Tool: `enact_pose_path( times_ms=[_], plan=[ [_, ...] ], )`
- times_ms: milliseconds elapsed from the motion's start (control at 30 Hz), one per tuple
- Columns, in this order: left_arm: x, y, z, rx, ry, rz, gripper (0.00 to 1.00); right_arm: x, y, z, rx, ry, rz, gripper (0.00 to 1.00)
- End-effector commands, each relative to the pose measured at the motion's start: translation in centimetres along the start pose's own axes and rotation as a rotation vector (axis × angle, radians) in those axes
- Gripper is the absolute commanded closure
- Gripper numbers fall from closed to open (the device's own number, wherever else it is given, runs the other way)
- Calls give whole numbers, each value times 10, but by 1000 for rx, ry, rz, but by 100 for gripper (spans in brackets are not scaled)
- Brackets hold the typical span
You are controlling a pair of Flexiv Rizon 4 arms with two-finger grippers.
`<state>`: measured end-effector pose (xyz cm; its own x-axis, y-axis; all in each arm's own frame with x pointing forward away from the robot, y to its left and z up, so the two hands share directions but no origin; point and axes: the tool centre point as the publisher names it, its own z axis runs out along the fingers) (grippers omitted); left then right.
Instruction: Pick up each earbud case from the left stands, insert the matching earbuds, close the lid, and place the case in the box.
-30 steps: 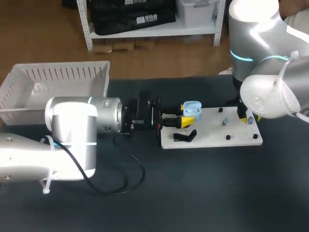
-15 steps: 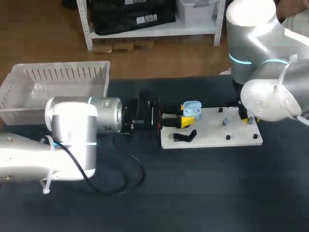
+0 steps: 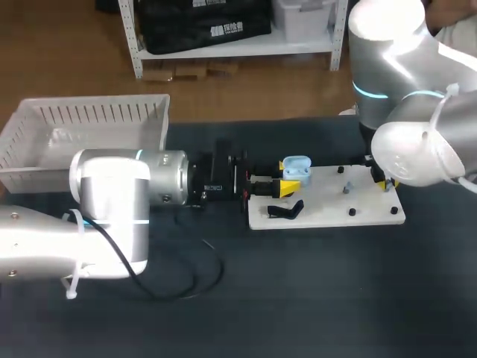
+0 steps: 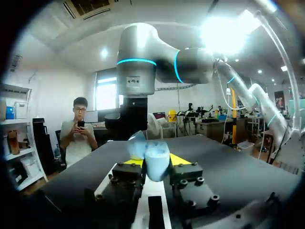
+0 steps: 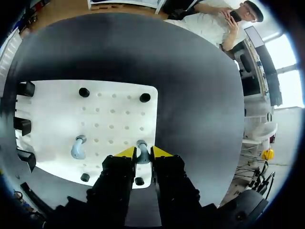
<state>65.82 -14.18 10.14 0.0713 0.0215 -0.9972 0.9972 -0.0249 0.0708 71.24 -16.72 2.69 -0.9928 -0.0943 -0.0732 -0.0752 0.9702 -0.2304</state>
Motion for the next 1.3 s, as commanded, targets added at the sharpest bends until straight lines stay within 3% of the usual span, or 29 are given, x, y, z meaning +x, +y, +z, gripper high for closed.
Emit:
enact_pose_path(
  times_ms=[33, 400, 733, 1000, 1300],
  plan=[
    [0, 2, 0, 5, -1, -1, 100, 0, 3, -2, 6, -3, 2, 100],
    [0, 2, 0, 5, -1, -1, 100, 10, 10, -36, 21, -16, 2, 100],
    [0, 2, 0, 5, -1, -1, 100, 31, 24, -100, 28, -60, 13, 100],
    [0, 2, 0, 5, -1, -1, 100, 47, 57, -155, 4, -104, -12, 100],
    [0, 2, 0, 5, -1, -1, 100, 60, 103, -193, -9, -103, -76, 100]
  ],
)
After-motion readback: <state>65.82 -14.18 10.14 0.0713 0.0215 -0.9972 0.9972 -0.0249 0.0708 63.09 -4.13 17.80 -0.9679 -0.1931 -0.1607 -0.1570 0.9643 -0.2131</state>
